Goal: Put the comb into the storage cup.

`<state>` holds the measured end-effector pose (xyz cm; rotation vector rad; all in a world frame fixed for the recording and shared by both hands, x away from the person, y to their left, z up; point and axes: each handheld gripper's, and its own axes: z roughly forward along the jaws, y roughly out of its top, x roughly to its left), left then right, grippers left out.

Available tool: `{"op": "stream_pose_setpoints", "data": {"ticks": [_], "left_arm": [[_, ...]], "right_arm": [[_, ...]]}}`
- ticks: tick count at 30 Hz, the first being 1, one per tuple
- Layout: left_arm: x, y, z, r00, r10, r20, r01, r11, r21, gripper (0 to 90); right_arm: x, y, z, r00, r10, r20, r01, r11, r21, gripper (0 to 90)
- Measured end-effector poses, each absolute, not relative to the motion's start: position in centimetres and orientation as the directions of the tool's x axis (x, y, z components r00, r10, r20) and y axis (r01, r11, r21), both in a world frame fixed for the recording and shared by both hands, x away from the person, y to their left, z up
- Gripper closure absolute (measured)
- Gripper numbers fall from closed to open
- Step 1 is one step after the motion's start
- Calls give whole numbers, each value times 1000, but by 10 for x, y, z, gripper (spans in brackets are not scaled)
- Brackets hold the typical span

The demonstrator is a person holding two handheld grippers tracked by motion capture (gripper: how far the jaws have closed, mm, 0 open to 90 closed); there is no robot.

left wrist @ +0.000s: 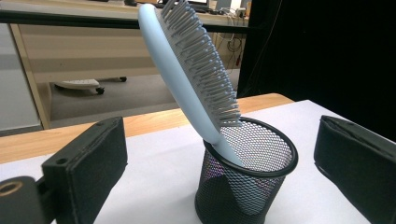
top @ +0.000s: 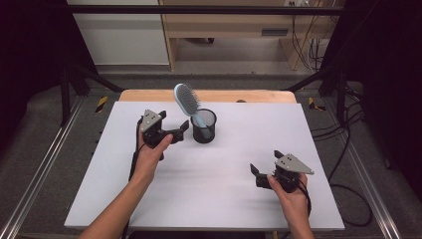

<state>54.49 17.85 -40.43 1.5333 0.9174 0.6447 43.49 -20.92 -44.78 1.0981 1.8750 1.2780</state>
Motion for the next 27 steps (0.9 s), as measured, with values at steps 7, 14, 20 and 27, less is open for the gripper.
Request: {"op": "stream_pose_setpoints", "data": {"ticks": [7,14,20,27], "left_arm": [[539,188,-397,542,836,-83,181,-20,983,25],[533,201,-395,535,842,-71,166,-22,986,23],[528,213,-395,524,850,-53,149,-30,988,23],[521,225,-390,525,850,-43,138,-35,990,22]], "right_arm": [[435,-210,-448,-466,884,-28,290,183,939,55],[435,-209,-448,-476,879,-30,296,192,936,53],[435,-208,-449,-480,877,-28,302,195,933,45],[435,-208,-449,-482,876,-21,309,192,931,44]]}}
